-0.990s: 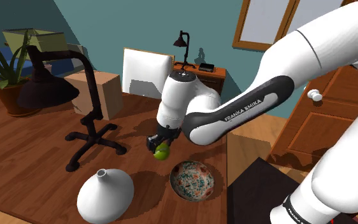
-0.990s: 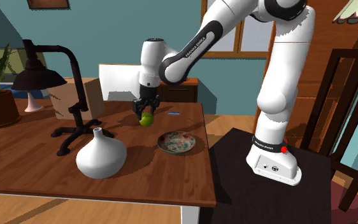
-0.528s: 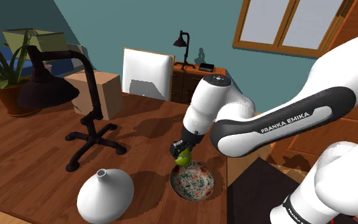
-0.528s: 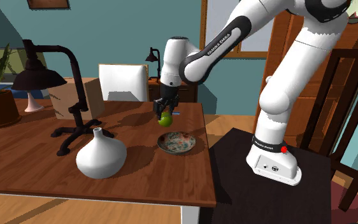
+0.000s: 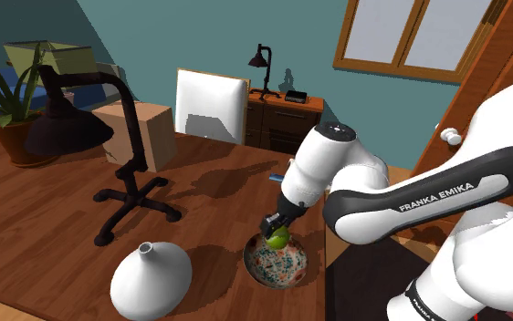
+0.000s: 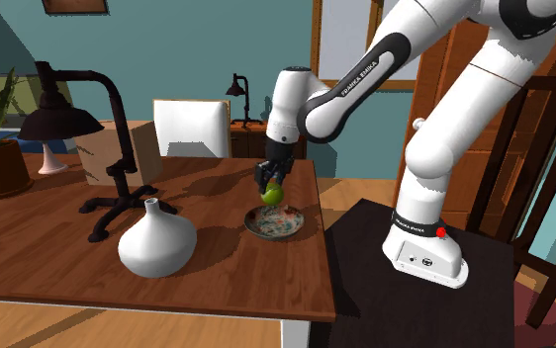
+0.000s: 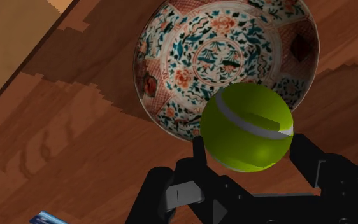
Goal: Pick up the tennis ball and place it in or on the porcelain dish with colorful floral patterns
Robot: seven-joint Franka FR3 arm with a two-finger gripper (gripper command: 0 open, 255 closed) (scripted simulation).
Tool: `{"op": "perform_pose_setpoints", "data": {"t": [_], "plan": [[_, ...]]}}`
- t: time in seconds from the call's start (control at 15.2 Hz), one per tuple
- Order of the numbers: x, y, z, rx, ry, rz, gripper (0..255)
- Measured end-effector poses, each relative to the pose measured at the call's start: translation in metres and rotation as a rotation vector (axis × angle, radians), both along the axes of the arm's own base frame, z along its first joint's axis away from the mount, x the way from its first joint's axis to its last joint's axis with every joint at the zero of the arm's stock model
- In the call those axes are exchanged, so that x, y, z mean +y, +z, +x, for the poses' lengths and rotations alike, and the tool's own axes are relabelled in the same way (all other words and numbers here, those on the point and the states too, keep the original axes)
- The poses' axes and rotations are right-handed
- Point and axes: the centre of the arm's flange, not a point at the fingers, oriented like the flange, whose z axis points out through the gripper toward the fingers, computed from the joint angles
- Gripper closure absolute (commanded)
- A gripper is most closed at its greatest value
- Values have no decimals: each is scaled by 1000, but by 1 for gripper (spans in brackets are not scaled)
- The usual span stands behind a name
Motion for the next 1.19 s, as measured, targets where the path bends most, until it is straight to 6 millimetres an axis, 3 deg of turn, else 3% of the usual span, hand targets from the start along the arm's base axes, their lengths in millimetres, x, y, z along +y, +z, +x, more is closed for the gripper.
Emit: {"op": "perform_pose_setpoints", "data": {"t": [0.66, 1.06, 1.12, 1.19], "plan": [[-1, -53, 1, 0, 0, -1, 255], [-1, -59, 0, 0, 0, 0, 255], [-1, -59, 0, 0, 0, 0, 0], [-1, -59, 0, -1, 0, 0, 0]]}}
